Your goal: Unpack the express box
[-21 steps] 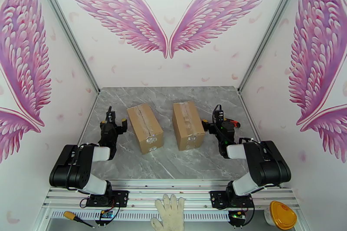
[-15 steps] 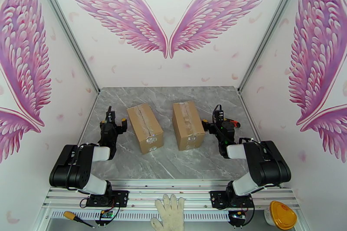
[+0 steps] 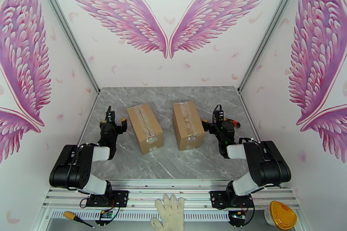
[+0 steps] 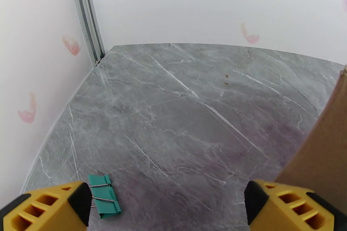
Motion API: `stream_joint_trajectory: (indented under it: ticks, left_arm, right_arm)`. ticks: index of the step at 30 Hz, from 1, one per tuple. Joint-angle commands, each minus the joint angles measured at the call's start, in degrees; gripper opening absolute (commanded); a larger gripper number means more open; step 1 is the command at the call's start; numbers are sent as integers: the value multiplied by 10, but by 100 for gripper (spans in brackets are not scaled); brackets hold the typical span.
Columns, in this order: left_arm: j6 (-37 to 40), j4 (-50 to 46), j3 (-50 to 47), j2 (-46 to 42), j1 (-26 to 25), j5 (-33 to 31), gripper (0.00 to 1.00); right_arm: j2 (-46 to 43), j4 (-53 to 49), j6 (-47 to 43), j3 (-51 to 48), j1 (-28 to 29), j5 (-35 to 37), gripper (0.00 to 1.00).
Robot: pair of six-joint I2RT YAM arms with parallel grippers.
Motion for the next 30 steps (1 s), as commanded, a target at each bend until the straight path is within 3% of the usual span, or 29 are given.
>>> stream_joint_trajectory:
  ticks: [1,8,12,16,18,20,25,30]
  left_arm:
    - [0,-3,14,4,4,9,99]
    - [-7,-8,10,-16,5,-9,99]
    - [-24,-119,26,-116,4,-60,99]
    - [-88,-236,51,-248,5,-105,99]
    - [-135,-348,107,-310,5,-88,99]
    - [-164,-436,169,-341,-1,-31,97]
    - [-237,-545,337,-298,-85,46,94]
    - [-290,-596,488,-157,-206,76,92]
  right_arm:
    - [-10,-4,1,1,5,8,99]
    - [-26,0,14,-5,5,41,99]
    - [-105,-81,27,0,4,78,99]
    - [-200,-216,59,27,3,87,99]
    - [-248,-292,79,48,2,86,99]
    - [-280,-359,92,74,1,75,99]
    - [-267,-523,118,187,2,1,98]
    - [-205,-670,157,300,2,-65,94]
